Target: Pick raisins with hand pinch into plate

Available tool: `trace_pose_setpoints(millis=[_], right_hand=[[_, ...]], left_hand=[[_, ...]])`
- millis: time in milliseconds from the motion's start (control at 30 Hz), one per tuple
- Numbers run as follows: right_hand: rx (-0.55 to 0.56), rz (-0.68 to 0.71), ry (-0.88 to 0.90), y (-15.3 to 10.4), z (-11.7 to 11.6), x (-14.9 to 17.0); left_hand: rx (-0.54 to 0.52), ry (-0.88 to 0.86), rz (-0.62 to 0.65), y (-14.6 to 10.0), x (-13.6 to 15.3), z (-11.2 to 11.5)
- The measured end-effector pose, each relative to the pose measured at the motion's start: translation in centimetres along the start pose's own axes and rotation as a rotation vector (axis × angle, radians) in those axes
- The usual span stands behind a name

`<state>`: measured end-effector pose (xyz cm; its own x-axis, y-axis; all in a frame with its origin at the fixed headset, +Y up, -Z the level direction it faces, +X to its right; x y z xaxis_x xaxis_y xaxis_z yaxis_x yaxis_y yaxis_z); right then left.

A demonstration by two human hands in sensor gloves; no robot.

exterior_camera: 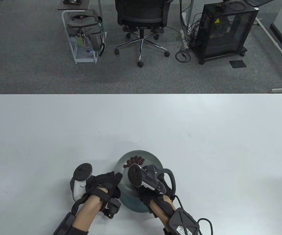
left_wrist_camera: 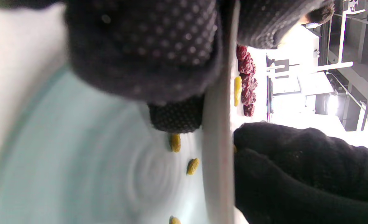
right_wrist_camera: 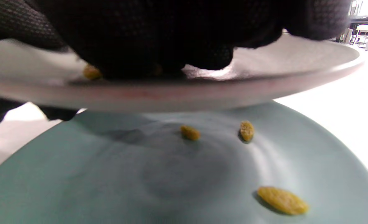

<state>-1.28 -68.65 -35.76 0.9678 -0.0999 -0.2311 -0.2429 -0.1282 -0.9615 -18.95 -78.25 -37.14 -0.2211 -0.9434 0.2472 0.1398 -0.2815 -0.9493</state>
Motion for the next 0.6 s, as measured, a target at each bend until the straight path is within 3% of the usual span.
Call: trace_pose_setpoints(millis=[133, 600], right_hand=[[0.038, 0.009, -0.032, 0.23, 0.23, 0.0], [-0.024, -0.035, -0.039, 0.79, -0.49, 0.81]], left_hand=[[-0.01, -0.004, 0.0, 0.04, 0.01, -0.08], [0.001, 0.016, -0.001, 0.22, 0.24, 0.15]])
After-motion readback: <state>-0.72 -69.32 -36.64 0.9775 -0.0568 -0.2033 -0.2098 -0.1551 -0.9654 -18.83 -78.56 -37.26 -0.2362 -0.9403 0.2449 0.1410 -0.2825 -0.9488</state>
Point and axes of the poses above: the tracker on the back of each hand, its own x axis roughly to the little-finger side, its own y axis roughly from the wrist to the fingertips, z = x × y, the point moved 5 cm from there along y, roughly from the wrist to the fingertips, and after that the axes turned 4 degrees about -x, right-handed, at the moved point
